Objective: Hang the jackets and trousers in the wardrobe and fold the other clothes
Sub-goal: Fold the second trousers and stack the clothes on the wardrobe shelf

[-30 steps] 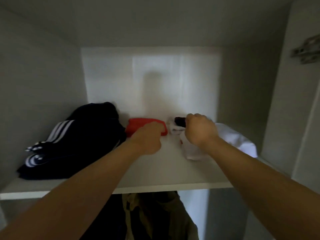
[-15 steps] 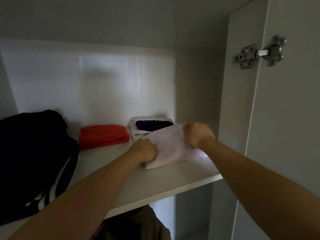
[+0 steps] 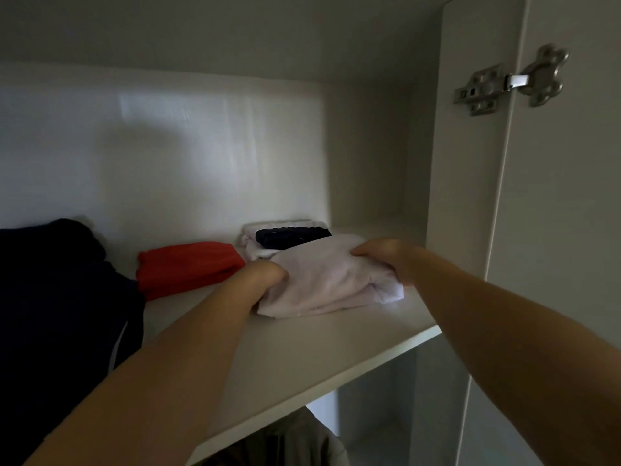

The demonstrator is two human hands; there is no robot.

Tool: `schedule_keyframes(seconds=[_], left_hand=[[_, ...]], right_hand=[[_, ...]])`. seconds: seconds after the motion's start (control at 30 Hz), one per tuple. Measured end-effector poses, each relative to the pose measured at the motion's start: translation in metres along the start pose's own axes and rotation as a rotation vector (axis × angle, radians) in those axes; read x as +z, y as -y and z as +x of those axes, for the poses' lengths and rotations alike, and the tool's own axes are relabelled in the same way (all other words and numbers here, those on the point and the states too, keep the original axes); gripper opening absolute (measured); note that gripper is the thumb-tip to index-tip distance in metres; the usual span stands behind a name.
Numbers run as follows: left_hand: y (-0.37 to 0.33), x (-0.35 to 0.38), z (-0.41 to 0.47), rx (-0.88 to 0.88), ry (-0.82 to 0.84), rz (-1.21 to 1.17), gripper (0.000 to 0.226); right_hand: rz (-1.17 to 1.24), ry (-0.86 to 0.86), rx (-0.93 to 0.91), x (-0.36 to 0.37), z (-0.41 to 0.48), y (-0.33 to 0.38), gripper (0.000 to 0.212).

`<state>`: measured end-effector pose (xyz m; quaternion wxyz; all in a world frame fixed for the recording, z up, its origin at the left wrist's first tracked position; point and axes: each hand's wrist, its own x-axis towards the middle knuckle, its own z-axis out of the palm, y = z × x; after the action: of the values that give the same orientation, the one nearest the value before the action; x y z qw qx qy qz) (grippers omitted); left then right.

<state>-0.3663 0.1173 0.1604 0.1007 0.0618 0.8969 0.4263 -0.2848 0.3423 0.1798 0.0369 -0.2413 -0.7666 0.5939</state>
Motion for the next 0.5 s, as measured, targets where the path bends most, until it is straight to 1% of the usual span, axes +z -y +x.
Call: schedule_keyframes(seconds=[0.1,0.2,0.3,0.37,0.43,0.5], left_hand=[[-0.003,0.000,0.004,0.006,0.059,-0.141,0.044],[-0.011,0.003,0.009,-0.041,0.049,-0.235,0.042],[-0.012,0.000,0.019,-0.069,0.025,-0.225,0.048],[-0.011,-0.007,0.023,-0.138,0.088,-0.245,0.053],[-0.011,-0.013,0.023,-0.201,0.168,-0.262,0.048],[-0.010,-0.016,0.027,-0.209,0.213,-0.285,0.044]], right_hand=[[0.040,0.070,0.013,-0.004,0.002,-0.003,0.034],[0.064,0.132,0.030,-0.008,0.008,-0.004,0.042],[0.079,0.197,0.022,-0.008,0.016,0.000,0.044],[0.058,0.240,0.021,-0.010,0.024,0.007,0.043],[0.002,0.273,0.020,-0.012,0.032,0.017,0.042],[-0.069,0.320,0.018,-0.015,0.039,0.026,0.042]])
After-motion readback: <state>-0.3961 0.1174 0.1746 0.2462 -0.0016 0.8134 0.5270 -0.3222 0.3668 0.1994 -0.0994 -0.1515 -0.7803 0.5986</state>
